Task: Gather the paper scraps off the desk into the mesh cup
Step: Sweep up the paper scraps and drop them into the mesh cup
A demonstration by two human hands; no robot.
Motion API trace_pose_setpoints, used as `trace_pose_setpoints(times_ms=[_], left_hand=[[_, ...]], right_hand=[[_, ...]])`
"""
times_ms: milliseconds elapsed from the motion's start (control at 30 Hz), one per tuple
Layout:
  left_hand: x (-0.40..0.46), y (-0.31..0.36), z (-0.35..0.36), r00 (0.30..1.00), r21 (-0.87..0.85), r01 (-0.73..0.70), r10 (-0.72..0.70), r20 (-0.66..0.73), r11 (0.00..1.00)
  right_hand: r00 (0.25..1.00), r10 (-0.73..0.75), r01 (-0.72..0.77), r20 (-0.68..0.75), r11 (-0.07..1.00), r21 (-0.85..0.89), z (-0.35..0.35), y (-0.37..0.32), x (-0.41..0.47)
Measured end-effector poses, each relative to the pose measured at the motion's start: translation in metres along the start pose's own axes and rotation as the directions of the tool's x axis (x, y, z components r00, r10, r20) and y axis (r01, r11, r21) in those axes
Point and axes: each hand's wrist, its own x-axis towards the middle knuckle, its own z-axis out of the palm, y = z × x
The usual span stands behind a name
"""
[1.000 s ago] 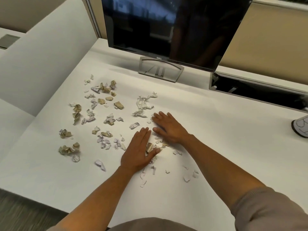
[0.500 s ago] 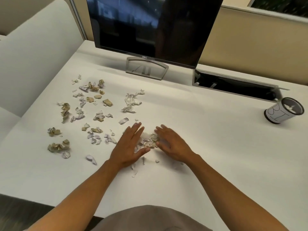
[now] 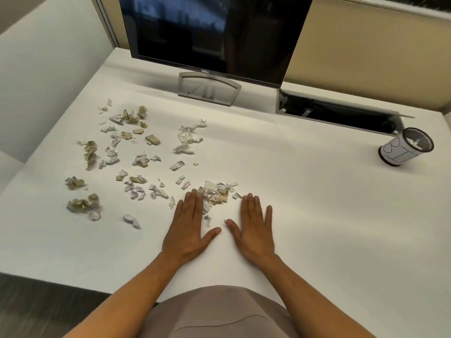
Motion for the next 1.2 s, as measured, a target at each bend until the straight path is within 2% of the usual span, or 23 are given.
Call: trace_pose_setpoints(times_ms=[133,233,333,433,500,533,633,800,900,1000,1133,1200], left_hand=[[0.010,0.004,0.002,1.000,0.000,0.019,-0.019,-0.006,1.000],[0.019,0.004,0.002,1.000,-0.040,0.013,-0.013,-0.006,0.999],[0.028,0.001,-0.004,0.997,-0.108,-0.062,0.056,-0.056,0.992],[0.041,-0.007,-0.012,0.994,-0.226,-0.046,0.022,-0.108,0.973],[0.053,-0.012,-0.020,0.997,-0.324,-0.003,-0.021,-0.072,0.946],[0.059,-0.015,-0.023,1.000,-0.330,-0.008,0.000,-0.024,0.944],[0.071,-0.017,-0.033,0.974,-0.271,-0.099,0.149,0.173,0.958],[0.072,-0.026,-0.041,0.890,-0.115,-0.300,0.322,0.323,0.947],[0.065,-0.032,-0.048,0.857,-0.073,-0.361,0.362,0.366,0.929],[0.060,-0.035,-0.055,0.864,-0.025,-0.342,0.325,0.384,0.939],[0.064,-0.027,-0.059,0.876,0.109,-0.302,0.230,0.423,0.947],[0.068,-0.019,-0.059,0.874,0.095,-0.261,0.193,0.446,0.961]], right_hand=[[0.998,-0.069,0.068,0.006,0.996,0.056,-0.003,-0.020,0.022],[0.989,-0.136,0.148,-0.060,0.939,0.311,-0.008,-0.024,0.038],[0.985,-0.098,0.155,-0.138,0.853,0.499,-0.019,-0.018,0.052],[0.984,-0.124,0.168,-0.128,0.881,0.442,-0.032,-0.010,0.070],[0.981,-0.196,0.189,-0.014,0.923,0.334,-0.040,-0.008,0.081],[0.971,-0.234,0.210,0.053,0.936,0.283,-0.042,-0.009,0.085],[0.927,-0.330,0.292,0.178,0.933,0.211,-0.046,-0.010,0.089],[0.870,-0.418,0.374,0.261,0.905,0.201,-0.049,-0.005,0.073],[0.892,-0.399,0.352,0.212,0.908,0.226,-0.053,0.006,0.059],[0.929,-0.335,0.317,0.155,0.939,0.132,-0.058,0.016,0.048],[0.937,-0.251,0.249,0.243,0.968,0.038,-0.059,0.011,0.047],[0.943,-0.214,0.208,0.256,0.977,0.050,-0.058,0.001,0.051]])
